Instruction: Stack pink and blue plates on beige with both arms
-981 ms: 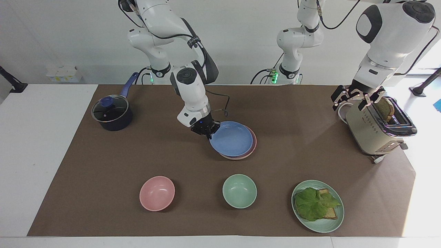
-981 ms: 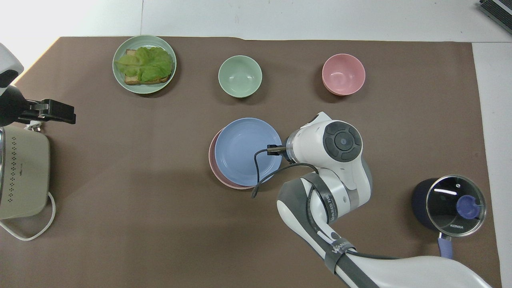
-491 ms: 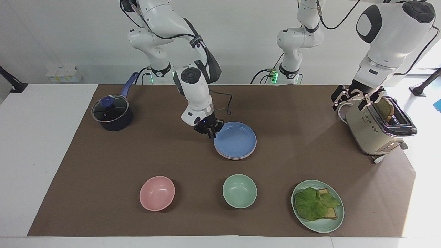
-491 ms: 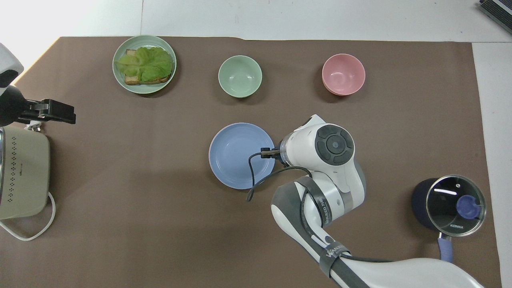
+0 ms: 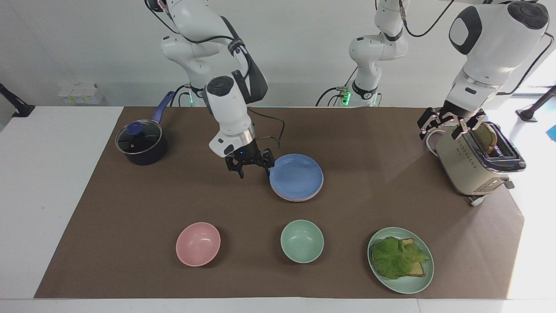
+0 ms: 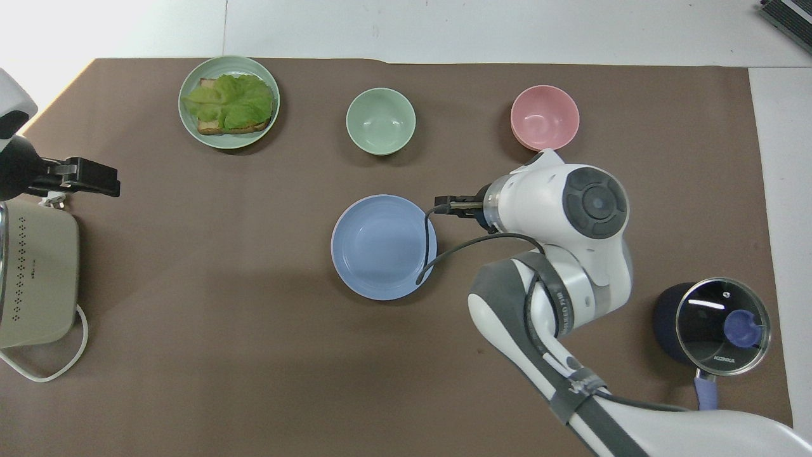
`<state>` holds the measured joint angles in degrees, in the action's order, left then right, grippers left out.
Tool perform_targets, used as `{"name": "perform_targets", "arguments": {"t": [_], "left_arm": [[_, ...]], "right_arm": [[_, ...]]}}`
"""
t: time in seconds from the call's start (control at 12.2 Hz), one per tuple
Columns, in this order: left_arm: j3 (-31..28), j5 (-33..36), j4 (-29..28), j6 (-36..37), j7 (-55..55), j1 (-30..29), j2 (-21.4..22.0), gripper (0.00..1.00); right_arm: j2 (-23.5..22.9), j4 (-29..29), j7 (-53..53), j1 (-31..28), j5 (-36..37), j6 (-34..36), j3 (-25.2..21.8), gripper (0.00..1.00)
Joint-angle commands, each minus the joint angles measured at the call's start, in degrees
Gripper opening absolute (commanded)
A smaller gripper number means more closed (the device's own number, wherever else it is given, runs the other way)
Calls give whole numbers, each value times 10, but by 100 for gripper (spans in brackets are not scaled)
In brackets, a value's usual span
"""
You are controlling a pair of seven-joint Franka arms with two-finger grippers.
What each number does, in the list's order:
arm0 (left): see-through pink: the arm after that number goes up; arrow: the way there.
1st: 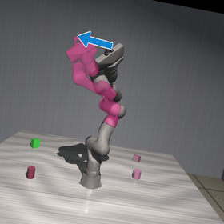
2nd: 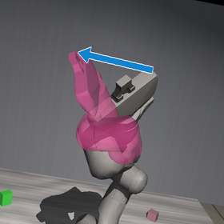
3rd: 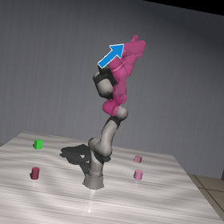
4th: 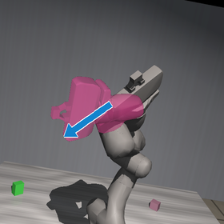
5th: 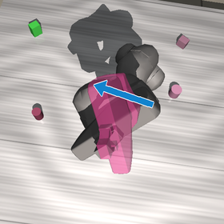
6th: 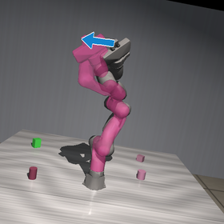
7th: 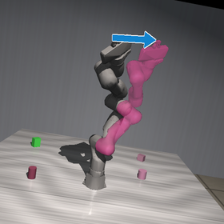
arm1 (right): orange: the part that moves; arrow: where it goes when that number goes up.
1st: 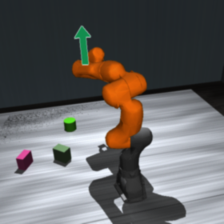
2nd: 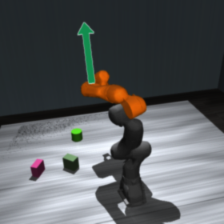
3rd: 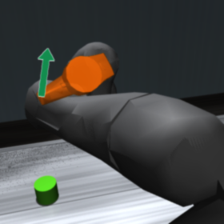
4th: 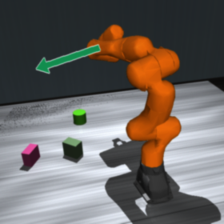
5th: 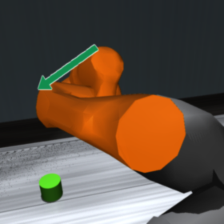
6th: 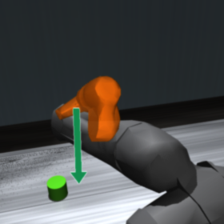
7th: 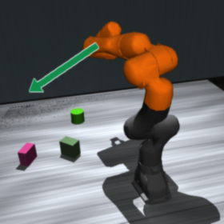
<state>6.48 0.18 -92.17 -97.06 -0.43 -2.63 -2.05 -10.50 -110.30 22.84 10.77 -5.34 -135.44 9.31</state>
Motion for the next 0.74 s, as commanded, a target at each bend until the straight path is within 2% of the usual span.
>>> {"name": "perform_targets", "arguments": {"t": [0.0,0.33,0.49,0.65], "left_arm": [[-2,11,2,8,1,3,1,100],[-2,11,2,8,1,3,1,100],[-2,11,2,8,1,3,1,100],[-2,11,2,8,1,3,1,100]], "right_arm": [[58,-1,-3,-71,24,56,6,100],[109,64,-74,-162,42,207,6,100],[110,129,-115,-186,43,308,2,100],[108,176,-131,-189,56,370,3,100]]}}
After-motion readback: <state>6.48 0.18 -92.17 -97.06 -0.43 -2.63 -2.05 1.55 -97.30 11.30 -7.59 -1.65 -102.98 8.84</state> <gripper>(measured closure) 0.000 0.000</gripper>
